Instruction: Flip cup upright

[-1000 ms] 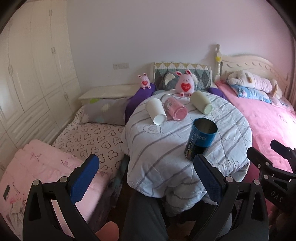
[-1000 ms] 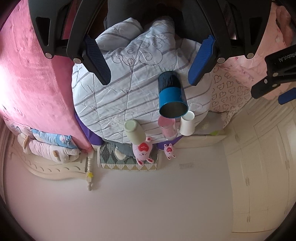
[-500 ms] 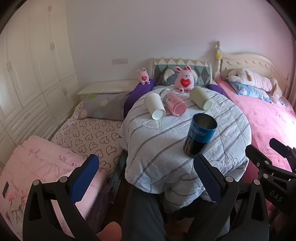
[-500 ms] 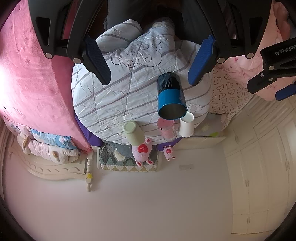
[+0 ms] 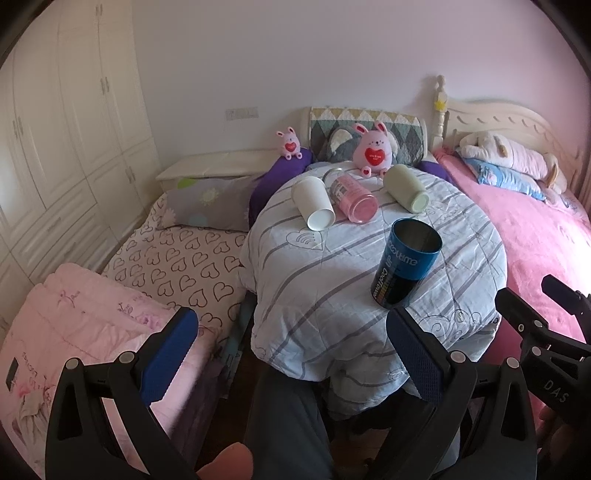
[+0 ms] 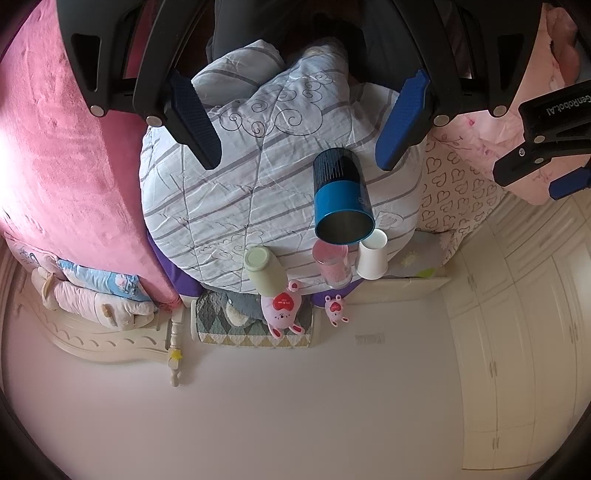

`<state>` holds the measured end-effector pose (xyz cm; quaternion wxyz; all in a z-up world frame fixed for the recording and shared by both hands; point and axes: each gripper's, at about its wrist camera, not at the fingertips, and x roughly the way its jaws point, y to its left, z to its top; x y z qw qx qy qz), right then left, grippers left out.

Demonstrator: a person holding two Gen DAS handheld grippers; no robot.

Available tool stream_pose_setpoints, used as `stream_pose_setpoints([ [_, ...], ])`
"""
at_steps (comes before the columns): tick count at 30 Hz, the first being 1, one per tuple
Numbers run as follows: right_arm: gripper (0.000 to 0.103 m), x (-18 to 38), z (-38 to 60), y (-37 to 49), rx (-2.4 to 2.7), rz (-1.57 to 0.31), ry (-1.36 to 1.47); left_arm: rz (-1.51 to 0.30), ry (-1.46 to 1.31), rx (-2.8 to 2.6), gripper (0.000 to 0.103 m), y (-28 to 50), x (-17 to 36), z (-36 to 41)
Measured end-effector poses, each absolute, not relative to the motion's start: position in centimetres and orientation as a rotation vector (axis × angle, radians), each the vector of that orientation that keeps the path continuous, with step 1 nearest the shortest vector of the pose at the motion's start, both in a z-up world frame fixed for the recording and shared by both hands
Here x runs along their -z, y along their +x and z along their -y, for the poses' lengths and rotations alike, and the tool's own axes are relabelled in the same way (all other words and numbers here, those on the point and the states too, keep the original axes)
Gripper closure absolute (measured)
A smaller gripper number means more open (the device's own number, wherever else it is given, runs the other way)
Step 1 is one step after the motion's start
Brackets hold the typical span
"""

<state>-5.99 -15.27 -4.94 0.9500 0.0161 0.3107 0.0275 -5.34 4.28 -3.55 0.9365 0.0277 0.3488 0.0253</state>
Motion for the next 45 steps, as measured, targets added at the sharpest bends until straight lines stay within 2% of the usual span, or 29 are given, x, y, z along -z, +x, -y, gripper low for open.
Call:
stream_pose_setpoints([
  [45, 0.016, 5.5, 16.1, -5.0, -0.057, -0.648, 0.052, -0.693, 0.09, -0.045, 0.0, -5.0, 2.9, -2.9],
])
